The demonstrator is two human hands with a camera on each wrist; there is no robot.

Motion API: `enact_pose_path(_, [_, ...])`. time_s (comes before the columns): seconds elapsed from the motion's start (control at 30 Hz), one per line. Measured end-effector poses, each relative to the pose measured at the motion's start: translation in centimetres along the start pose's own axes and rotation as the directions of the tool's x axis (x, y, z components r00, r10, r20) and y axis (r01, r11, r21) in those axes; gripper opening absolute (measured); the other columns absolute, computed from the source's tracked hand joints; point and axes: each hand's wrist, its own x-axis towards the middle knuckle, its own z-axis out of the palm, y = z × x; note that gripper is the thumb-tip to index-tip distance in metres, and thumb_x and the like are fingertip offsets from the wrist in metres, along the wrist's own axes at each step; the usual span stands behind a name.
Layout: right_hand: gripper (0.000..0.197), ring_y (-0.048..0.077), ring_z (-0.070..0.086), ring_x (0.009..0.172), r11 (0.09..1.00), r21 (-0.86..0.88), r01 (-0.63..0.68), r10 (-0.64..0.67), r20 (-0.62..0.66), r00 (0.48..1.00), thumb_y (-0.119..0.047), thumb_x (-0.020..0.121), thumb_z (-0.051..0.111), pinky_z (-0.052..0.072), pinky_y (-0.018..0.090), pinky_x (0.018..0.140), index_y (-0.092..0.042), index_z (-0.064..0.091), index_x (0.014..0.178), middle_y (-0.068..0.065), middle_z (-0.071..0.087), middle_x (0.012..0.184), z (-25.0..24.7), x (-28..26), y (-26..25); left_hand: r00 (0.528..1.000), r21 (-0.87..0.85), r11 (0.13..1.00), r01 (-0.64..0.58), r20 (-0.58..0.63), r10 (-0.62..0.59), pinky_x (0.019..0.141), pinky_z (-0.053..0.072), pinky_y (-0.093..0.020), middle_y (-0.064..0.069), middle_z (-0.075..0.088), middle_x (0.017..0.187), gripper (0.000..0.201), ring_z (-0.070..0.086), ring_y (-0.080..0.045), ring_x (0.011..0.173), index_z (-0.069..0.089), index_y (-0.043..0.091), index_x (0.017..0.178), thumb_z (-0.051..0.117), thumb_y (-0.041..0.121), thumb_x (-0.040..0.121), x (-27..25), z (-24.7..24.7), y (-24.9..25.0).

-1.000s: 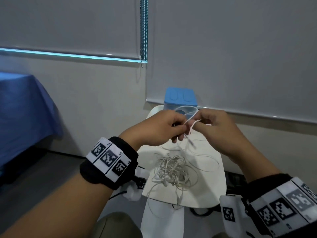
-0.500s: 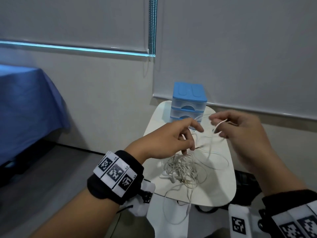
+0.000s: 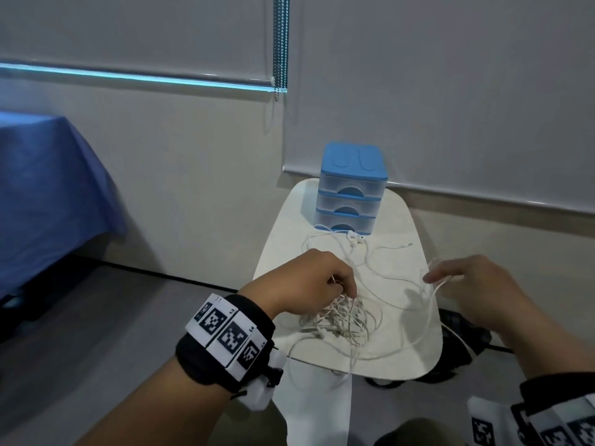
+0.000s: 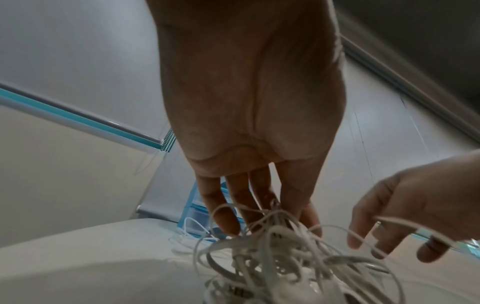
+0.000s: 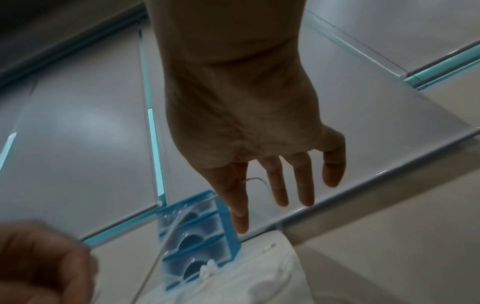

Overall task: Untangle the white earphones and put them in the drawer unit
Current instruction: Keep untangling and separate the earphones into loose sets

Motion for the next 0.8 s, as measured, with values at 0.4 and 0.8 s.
enact_pose_path(0.4, [0.023,0.012,0.061,0.090,0.932,0.047,0.360,-0.363,0.169,0.916,-0.048,0.084,0.065,0.045,0.047,0.098,-0.027,0.070,0.076,-0.011,0.069,0.081,4.9,-3.8,-5.4,0.999,0.032,0.999,-0.004,-0.052,0.006,0.089,0.052,-0.033,0.013,0.069,0.102,0.021,0.064,-0.008,0.092,0.079,0.028,0.109,0.061,0.021,0.100,0.0,0.9,-1.4])
enact_pose_path(0.8, [0.021,0.015,0.056,0.068,0.907,0.394,0.150,-0.347,0.493,0.798,-0.018,0.088,0.080,0.045,0.032,0.073,-0.007,0.072,0.073,0.007,0.066,0.069,7.1,-1.0,-1.3,1.000,-0.077,0.997,0.017,0.019,-0.016,0.089,0.048,-0.021,0.016,0.065,0.110,0.028,0.061,-0.003,0.096,0.072,0.035,0.125,0.069,0.034,0.097,-1.1,1.1,-1.6])
